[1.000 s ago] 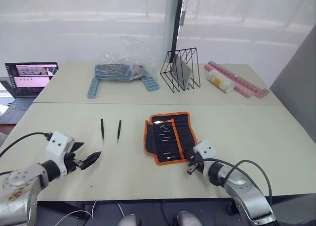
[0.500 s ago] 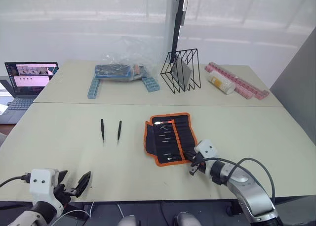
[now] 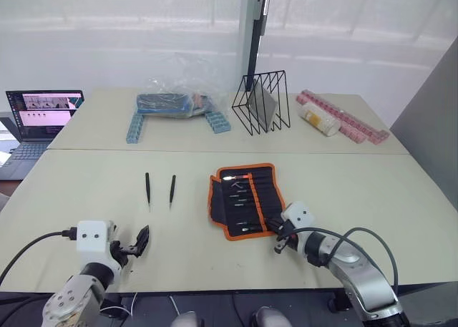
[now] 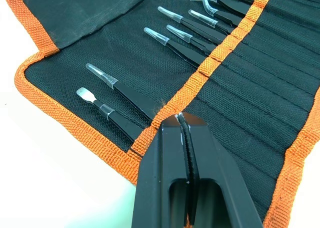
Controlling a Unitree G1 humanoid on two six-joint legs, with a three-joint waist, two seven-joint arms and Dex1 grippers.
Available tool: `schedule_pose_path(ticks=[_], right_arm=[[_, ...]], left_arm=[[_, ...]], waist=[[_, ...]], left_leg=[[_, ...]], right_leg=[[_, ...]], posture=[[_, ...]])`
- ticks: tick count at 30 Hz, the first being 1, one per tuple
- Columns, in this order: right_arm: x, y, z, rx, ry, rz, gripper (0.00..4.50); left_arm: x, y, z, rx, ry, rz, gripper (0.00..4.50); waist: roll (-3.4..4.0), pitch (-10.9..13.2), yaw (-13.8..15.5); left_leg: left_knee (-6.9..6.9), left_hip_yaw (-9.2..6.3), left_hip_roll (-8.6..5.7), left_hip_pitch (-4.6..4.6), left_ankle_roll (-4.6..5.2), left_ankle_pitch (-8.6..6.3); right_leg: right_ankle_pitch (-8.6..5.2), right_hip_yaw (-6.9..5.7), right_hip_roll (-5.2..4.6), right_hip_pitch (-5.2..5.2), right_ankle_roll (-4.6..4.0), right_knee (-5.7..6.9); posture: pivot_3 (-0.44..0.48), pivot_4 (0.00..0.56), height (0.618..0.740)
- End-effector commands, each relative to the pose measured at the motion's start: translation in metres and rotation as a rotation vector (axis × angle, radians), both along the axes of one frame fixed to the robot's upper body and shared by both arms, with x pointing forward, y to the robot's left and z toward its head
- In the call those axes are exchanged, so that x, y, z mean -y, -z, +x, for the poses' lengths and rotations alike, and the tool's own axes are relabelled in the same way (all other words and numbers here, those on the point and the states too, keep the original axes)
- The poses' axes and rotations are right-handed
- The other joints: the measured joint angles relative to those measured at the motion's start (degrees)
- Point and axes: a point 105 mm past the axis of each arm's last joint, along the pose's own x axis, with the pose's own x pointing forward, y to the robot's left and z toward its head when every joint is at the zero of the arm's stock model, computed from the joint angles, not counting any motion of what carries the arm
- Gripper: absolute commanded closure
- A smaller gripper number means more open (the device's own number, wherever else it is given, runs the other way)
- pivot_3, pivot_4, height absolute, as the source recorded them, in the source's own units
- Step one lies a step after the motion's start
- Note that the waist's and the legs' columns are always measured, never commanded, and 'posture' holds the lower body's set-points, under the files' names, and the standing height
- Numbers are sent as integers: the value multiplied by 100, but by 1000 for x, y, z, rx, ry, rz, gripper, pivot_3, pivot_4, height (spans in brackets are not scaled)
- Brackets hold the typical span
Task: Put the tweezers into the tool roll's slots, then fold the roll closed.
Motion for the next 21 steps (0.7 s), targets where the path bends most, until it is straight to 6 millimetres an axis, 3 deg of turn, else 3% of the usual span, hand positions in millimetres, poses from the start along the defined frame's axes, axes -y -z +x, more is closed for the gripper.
schedule_pose_path(ticks=[1, 9, 14, 21], right_arm=[[3, 25, -9, -110, 17, -24, 4500], [1, 23, -7, -100, 25, -18, 4500], [0, 21, -5, -94, 28, -13, 4500], [-3, 20, -3, -91, 26, -9, 4500]], left_arm=[[2, 2, 21, -4, -29, 44, 60], [4, 15, 60, -69, -65, 68, 60], [1, 24, 72, -128, -115, 72, 60], [15, 29, 88, -152, -62, 50, 60]], waist=[[-2, -1, 9], [-9, -10, 5], [19, -15, 26], [34, -22, 59]], left_leg=[[0, 0, 0, 0, 0, 0], [-6, -1, -3, 5, 0, 0], [-9, -6, -2, 23, -1, 1], [-9, -9, -2, 29, -3, 2]], right_leg=[[0, -1, 1, 0, 0, 0], [1, -3, 1, -2, 0, 2], [1, 1, -6, 16, -1, 3], [1, 2, -7, 25, 0, 4]], posture=[[0, 150, 722], [0, 150, 722], [0, 150, 722], [0, 150, 722]])
